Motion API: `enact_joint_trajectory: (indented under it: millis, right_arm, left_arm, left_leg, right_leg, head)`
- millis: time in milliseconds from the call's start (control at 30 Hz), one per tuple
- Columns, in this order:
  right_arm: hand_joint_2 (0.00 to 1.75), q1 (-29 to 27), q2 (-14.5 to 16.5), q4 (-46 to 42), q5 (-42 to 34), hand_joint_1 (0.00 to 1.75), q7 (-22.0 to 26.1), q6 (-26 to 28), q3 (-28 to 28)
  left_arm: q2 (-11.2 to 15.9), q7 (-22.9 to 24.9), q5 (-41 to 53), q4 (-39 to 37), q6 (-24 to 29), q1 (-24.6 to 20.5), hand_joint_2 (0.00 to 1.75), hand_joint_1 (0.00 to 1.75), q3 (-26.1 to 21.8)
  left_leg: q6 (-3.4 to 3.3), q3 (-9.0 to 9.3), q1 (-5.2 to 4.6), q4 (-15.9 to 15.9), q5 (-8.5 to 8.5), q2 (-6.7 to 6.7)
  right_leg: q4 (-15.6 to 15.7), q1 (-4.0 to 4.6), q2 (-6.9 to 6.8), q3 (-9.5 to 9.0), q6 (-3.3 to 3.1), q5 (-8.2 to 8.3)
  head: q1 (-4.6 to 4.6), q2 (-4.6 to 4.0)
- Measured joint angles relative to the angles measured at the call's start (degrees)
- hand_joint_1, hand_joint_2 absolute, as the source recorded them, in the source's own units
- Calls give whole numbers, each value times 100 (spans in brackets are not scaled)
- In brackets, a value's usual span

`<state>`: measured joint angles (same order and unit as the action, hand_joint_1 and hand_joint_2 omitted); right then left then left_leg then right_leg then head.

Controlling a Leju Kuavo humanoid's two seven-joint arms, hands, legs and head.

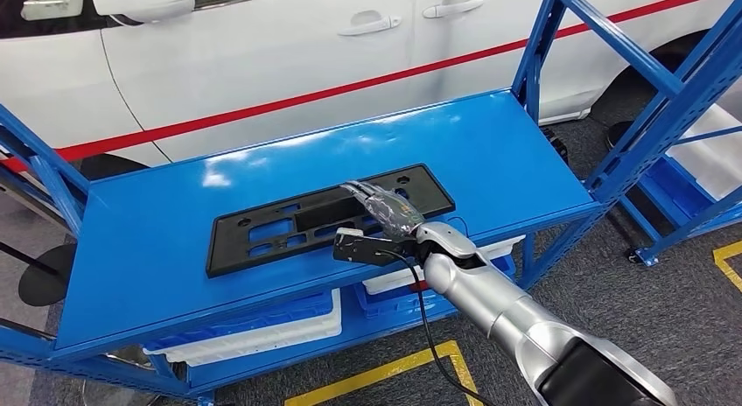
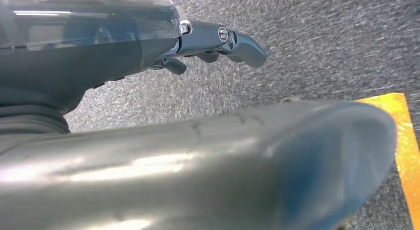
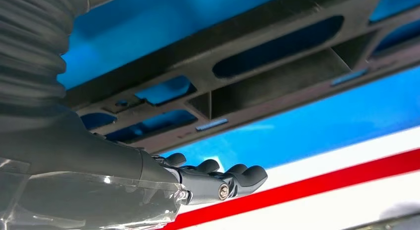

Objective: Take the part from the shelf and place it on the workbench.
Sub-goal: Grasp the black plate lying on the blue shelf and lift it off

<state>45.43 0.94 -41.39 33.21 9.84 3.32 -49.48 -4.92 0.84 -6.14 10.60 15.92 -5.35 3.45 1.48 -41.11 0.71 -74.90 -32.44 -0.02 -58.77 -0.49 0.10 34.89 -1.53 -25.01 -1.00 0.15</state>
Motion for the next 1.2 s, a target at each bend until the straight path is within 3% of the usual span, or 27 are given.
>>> enact_joint_trajectory:
  millis: [33, 100, 167, 333, 400, 467, 500, 533, 567, 633, 700, 800, 867, 967, 1000, 1033, 1067, 1133, 1200]
  right_arm:
    - [175, 3, 9, 21, 1, 0, 0, 0, -9]
    - [175, 25, 38, 56, -6, 0, 5, -4, -23]
    - [175, 48, 69, 102, -31, 0, 21, -13, -34]
    - [175, 67, 116, 179, -111, 0, 67, 1, -51]
    - [175, 73, 119, 189, -140, 0, 87, 73, -51]
    - [175, 45, 120, 197, -160, 0, 104, 230, -51]
    - [175, 16, 120, 200, -151, 0, 108, 346, -51]
    - [175, -12, 120, 201, -132, 0, 109, 466, -51]
    - [175, -32, 122, 196, -104, 0, 109, 583, -51]
    - [175, -47, 130, 174, -43, 0, 108, 769, -51]
    - [175, -56, 157, 148, 4, 0, 104, 886, -50]
    - [175, -93, 190, 120, 25, 0, 91, 953, -46]
    - [175, -104, 213, 96, 25, 0, 72, 999, -32]
    - [175, -186, 240, 72, 17, 0, 64, 1098, 10]
    - [175, -237, 242, 71, 15, 0, 67, 1120, 26]
    - [175, -285, 242, 70, 14, 0, 70, 1133, 39]
    - [175, -321, 242, 67, 14, 0, 74, 1140, 50]
    - [175, -357, 243, 51, 14, 0, 87, 1146, 78]
    - [175, -371, 244, 33, 14, 0, 100, 1147, 118]
  left_arm:
    - [0, -3, -2, 0, -2, 4, 0, 0, 0]
    - [5, -13, -5, 0, -10, 1, 0, 0, 0]
    - [13, -29, -17, 0, -20, -6, 0, 0, 0]
    - [19, -43, -49, 0, -27, 0, 0, 0, -2]
    - [19, -52, -52, 0, -34, -3, 0, 0, -2]
    - [17, -72, -64, 0, -38, 0, 0, 0, -4]
    - [17, -82, -74, 0, -34, 7, 0, 0, -7]
    - [17, -90, -83, 0, -31, 14, 0, 0, -10]
    - [17, -97, -90, 0, -27, 20, 0, 0, -14]
    - [15, -114, -98, 0, -23, 25, 0, 0, -21]
    - [13, -132, -104, 0, -21, 25, 0, 0, -37]
    - [14, -150, -109, 0, -20, 37, 0, 0, -57]
    - [15, -162, -110, 0, -20, 41, 0, 0, -62]
    - [15, -186, -110, 0, -22, 47, 0, 0, -72]
    - [15, -191, -111, 0, -22, 55, 0, 0, -76]
    - [15, -193, -111, 0, -22, 65, 0, 0, -81]
    - [15, -195, -111, 0, -22, 73, 0, 0, -86]
    - [16, -199, -111, 0, -21, 77, 0, 0, -93]
    - [16, -205, -111, 0, -17, 71, 0, 0, -99]
  left_leg:
    - [-20, 106, -1, 238, 173, 0]
    - [-86, 502, -16, 1075, 566, 0]
    - [-140, 741, -44, 1593, 716, -6]
    - [-238, 783, -25, 1736, 769, -10]
    - [-277, 796, -7, 1773, 797, -1]
    - [-292, 788, -11, 1774, 798, -2]
    - [-293, 788, -12, 1771, 797, -3]
    - [-292, 790, -13, 1766, 795, -5]
    - [-286, 794, -12, 1757, 789, -8]
    - [-257, 792, -20, 1721, 760, -14]
    - [-215, 770, -40, 1681, 732, -16]
    - [-135, 756, -43, 1678, 715, -14]
    - [-71, 674, -31, 1474, 558, -12]
    - [3, 197, -11, 393, 14, -11]
    - [15, 53, -6, 92, -75, -11]
    - [20, 1, -3, 0, -47, -11]
    - [17, 65, -1, 153, 97, -10]
    - [-12, 416, 1, 924, 502, -9]
    - [-63, 690, -17, 1526, 700, -16]
  right_leg:
    - [-1, 7, 5, -6, 0, -1]
    - [-3, 28, 19, -18, 9, -5]
    - [-4, 38, 27, -9, 49, 0]
    - [-55, 29, 20, 18, 185, -46]
    - [-512, 16, 17, 225, 219, -333]
    - [-1303, 11, 15, 599, 246, -694]
    - [-1558, 7, 14, 724, 257, -754]
    - [-1608, 3, 13, 752, 261, -703]
    - [-1398, -2, 10, 652, 257, -541]
    - [-578, -5, 4, 248, 228, -156]
    - [-53, 11, 3, 5, 188, 0]
    - [13, 21, 12, -4, 110, 2]
    - [45, -3, 9, -15, 46, 21]
    - [52, -14, -2, -20, 6, 20]
    - [48, -13, -5, -20, 2, 16]
    - [42, -13, -4, -20, 1, 12]
    - [33, -14, 3, -22, 4, 6]
    - [11, -16, 19, -28, 22, -14]
    - [-9, 1, 30, -16, 67, -24]
  head:
    - [0, 0]
    - [1, -1]
    - [4, -1]
    - [8, -1]
    - [12, -1]
    - [13, 0]
    - [14, 0]
    - [14, 0]
    - [14, 0]
    - [13, -1]
    - [10, -1]
    - [8, 0]
    - [-1, 0]
    - [-18, -1]
    - [-18, -1]
    - [-18, -1]
    - [-18, 0]
    - [-16, -1]
    - [-14, -1]
